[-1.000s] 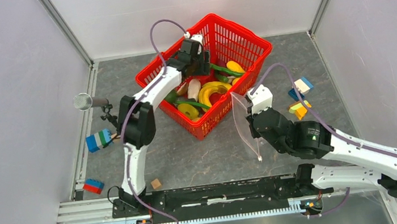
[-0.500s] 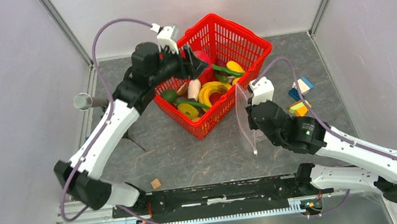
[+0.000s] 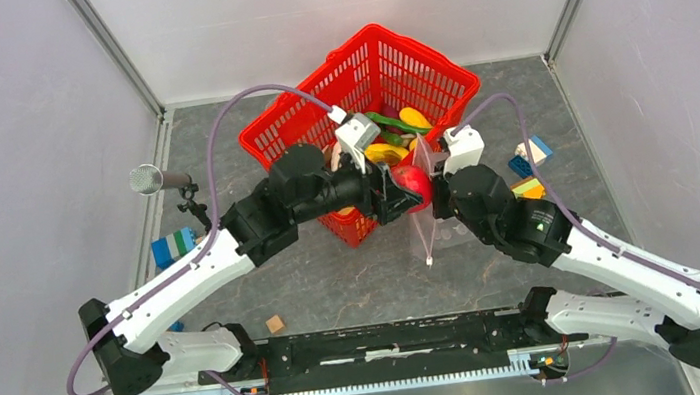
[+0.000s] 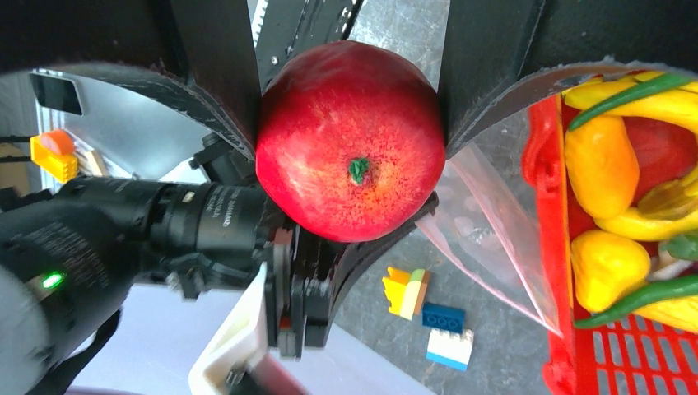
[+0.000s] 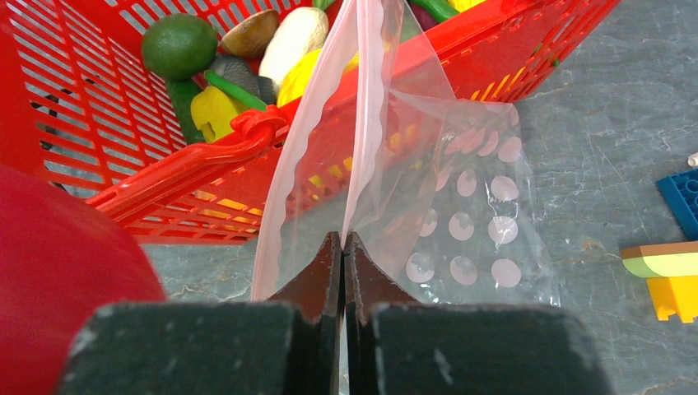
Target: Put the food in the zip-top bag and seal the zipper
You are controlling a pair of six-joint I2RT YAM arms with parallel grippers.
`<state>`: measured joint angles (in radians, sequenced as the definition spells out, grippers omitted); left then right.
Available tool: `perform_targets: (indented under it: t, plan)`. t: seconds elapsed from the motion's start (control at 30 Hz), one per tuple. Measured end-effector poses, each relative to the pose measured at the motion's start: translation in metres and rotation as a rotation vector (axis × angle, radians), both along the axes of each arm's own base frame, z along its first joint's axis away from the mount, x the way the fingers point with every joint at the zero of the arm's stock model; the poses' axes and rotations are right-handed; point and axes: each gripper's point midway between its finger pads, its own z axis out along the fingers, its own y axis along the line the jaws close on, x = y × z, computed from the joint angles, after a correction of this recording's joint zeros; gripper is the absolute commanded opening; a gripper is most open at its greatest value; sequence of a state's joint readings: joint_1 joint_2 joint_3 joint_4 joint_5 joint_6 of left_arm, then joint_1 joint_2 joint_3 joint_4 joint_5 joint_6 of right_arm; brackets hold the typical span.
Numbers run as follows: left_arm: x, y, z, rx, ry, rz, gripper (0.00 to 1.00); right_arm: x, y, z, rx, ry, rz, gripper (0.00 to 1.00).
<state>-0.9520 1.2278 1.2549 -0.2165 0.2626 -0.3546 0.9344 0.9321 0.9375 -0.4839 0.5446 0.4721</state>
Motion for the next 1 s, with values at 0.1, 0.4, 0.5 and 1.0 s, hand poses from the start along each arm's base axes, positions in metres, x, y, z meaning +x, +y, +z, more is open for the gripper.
perform_targets:
  t: [0.1, 0.4, 0.5, 1.0]
  plan:
    - [-0.004, -0.007, -0.014, 0.005, -0.009, 0.017, 0.39, -0.002, -0.003, 0.004, 0.021, -0.005, -0.004, 0.0]
    - [-0.006, -0.018, -0.054, -0.04, 0.02, 0.079, 0.39, -0.012, -0.011, 0.028, 0.141, -0.042, -0.009, 0.0]
    - [-0.001, -0.019, -0.051, -0.06, 0.011, 0.107, 0.39, -0.015, -0.013, 0.034, 0.171, -0.052, -0.005, 0.0]
    - [0.039, -0.032, -0.058, 0.114, -0.013, 0.338, 0.55, -0.035, -0.017, 0.041, 0.247, -0.06, 0.074, 0.0]
